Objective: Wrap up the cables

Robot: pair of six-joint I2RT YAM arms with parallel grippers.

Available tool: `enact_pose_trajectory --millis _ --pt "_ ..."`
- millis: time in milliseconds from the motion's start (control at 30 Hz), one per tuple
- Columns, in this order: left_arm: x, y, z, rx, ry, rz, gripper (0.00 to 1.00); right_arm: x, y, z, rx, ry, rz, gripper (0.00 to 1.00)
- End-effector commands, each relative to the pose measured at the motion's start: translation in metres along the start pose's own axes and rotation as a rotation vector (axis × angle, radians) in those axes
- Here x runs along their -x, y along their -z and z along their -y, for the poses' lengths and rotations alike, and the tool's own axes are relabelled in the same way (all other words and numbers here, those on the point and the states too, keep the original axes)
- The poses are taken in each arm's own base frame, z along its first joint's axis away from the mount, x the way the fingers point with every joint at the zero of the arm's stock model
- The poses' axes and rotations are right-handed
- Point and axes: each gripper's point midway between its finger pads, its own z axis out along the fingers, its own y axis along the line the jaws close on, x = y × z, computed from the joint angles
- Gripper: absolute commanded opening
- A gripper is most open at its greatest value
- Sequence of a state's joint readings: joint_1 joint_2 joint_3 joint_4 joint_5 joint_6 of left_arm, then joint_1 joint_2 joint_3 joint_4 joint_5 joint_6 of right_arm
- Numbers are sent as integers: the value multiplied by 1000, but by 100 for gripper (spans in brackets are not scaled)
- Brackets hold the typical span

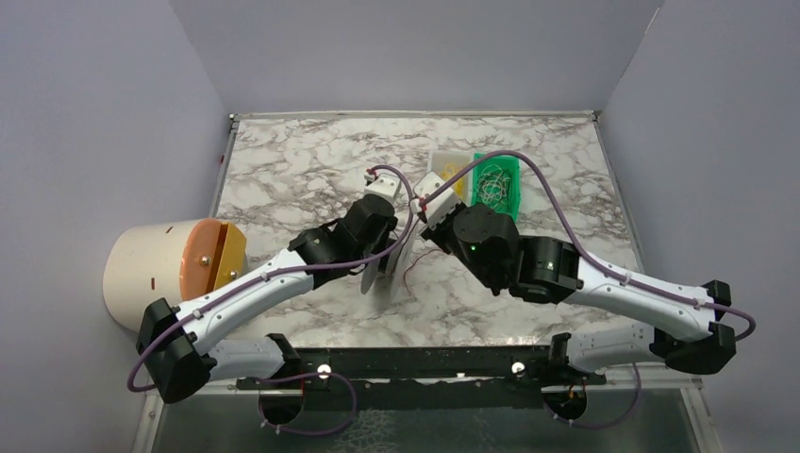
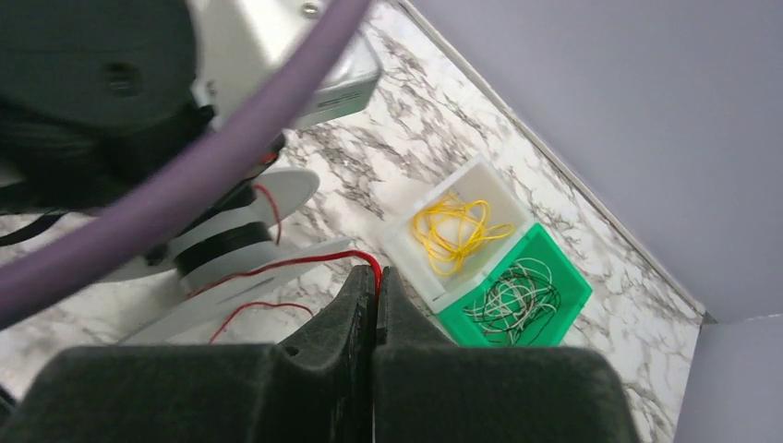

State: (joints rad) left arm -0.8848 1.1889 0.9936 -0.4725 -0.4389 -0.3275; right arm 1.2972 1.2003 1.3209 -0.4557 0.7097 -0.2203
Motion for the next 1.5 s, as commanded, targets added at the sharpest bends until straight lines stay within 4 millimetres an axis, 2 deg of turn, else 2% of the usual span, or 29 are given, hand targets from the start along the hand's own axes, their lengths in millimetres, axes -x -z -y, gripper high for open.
enact_pose_trajectory --millis 0,133,333,467,633,767,933,1233,1467 --pt "-5 16 16 -133 -41 -21 0 10 -20 23 -33 -31 52 1" --pt "-11 26 22 -193 -65 -39 0 -1 -41 47 -73 -71 47 1" --pt "-20 41 24 -256 -96 -60 0 -33 -73 64 -93 -142 -3 1" --pt "-14 59 30 -327 -99 -42 0 -64 -90 72 -123 -209 -56 1" --pt "0 87 38 -437 -99 11 0 -113 -103 70 -121 -316 -122 1" --pt "18 110 38 -475 -87 60 0 -149 -109 60 -86 -430 -157 1" --pt "47 140 41 -538 -53 151 0 -170 -112 33 2 -515 -161 1" --pt "86 179 47 -627 4 274 0 -194 -110 -14 159 -637 -120 1" --pt "112 203 47 -670 30 362 0 -193 -102 -28 233 -664 -70 16"
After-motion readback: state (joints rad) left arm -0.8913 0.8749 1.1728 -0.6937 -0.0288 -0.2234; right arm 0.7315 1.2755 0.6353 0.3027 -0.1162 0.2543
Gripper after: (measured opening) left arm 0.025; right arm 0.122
